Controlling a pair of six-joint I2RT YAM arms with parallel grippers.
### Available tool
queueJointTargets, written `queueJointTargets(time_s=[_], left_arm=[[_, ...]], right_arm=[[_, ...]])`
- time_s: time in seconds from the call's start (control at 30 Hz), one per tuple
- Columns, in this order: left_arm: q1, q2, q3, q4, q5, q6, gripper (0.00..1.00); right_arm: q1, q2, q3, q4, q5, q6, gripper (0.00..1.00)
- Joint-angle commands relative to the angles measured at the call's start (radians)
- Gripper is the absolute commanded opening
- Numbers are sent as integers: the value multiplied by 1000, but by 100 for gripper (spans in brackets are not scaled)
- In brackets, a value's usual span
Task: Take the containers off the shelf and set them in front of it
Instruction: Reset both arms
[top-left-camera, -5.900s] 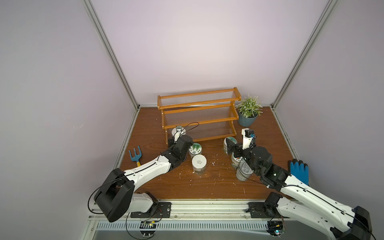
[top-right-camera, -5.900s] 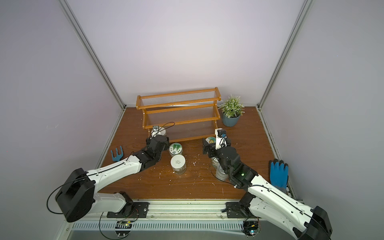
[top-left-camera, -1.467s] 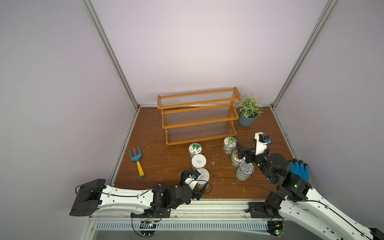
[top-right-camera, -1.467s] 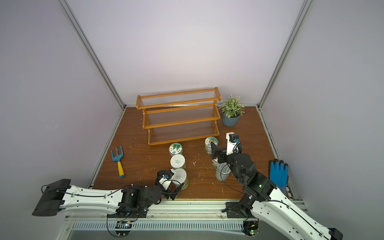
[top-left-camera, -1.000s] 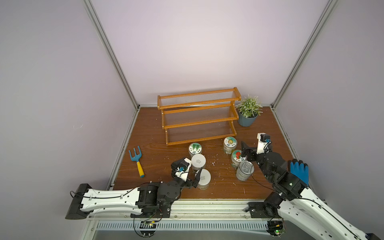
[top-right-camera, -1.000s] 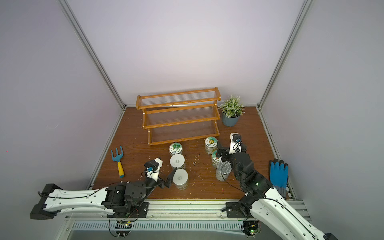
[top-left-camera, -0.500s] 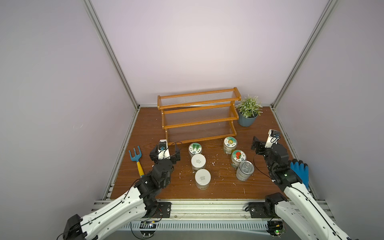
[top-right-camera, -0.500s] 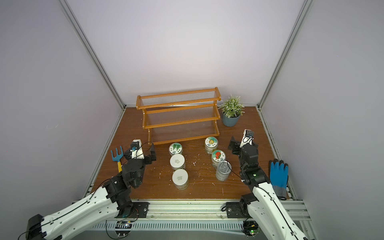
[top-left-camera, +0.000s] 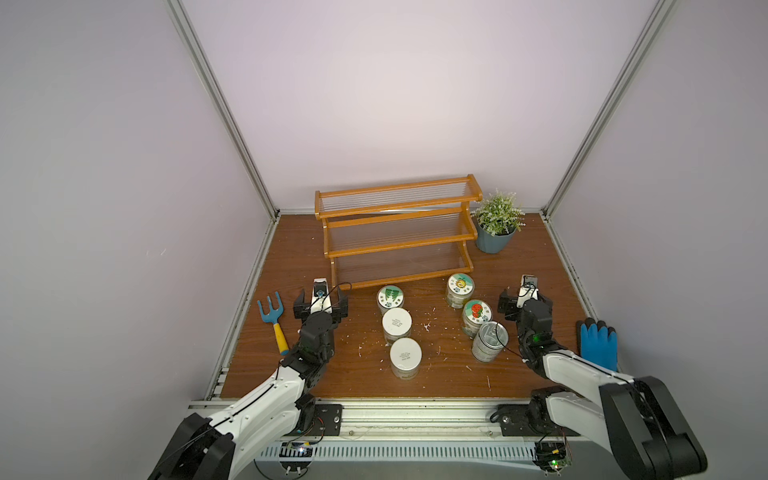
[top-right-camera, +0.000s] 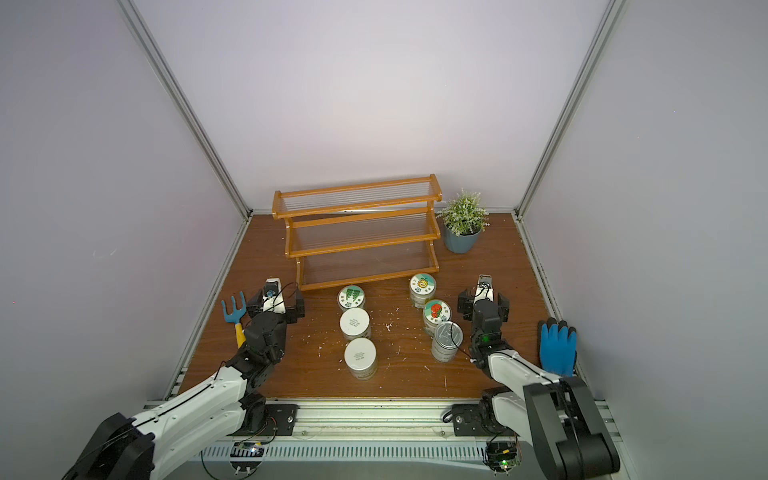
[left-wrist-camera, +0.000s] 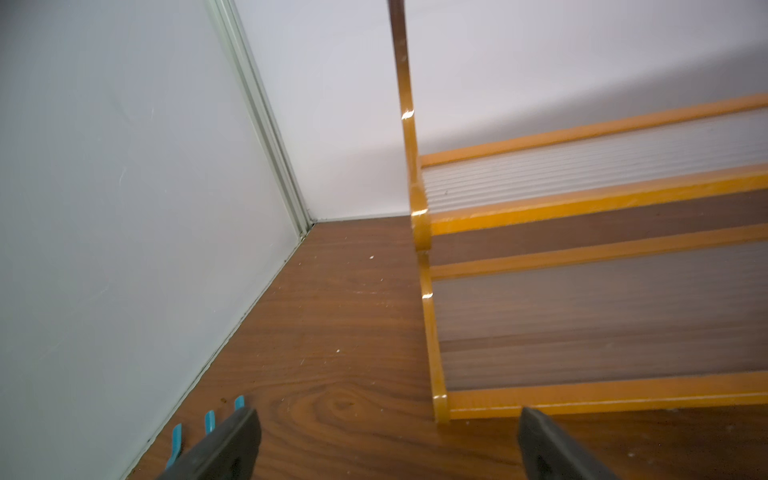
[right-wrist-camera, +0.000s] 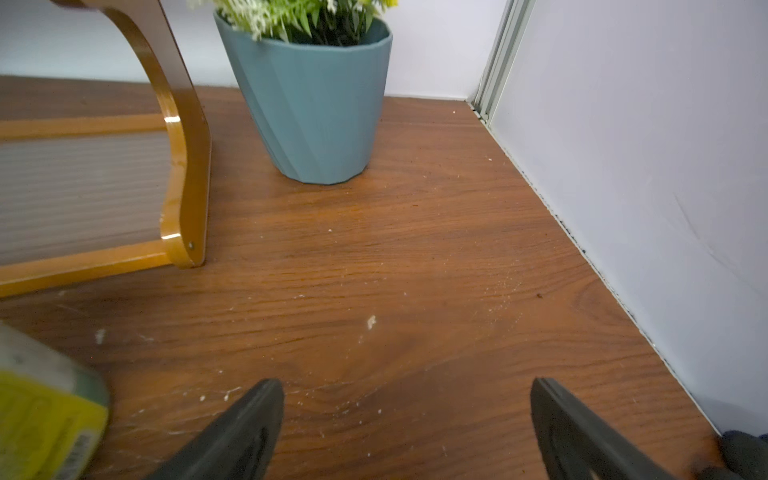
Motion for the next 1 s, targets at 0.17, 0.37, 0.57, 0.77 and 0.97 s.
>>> queueJointTargets(time_s=[0.17,0.37,0.57,0.77,0.97], left_arm=[[161,207,-38,384,185,45,100],[245,479,-25,679,267,81,100],[355,680,2,818,380,16,100],[361,678,47,728,366,3,100],[361,682,52,723,346,-3,100]], right_arm=[[-9,161,13,419,-4,-88,99],[-15,299,-57,689,-61,-87,99],[-12,369,-90,826,-107,-112,99],[-11,357,-79,793,-15,-74,99],[-11,352,-32,696,-3,-67,99]])
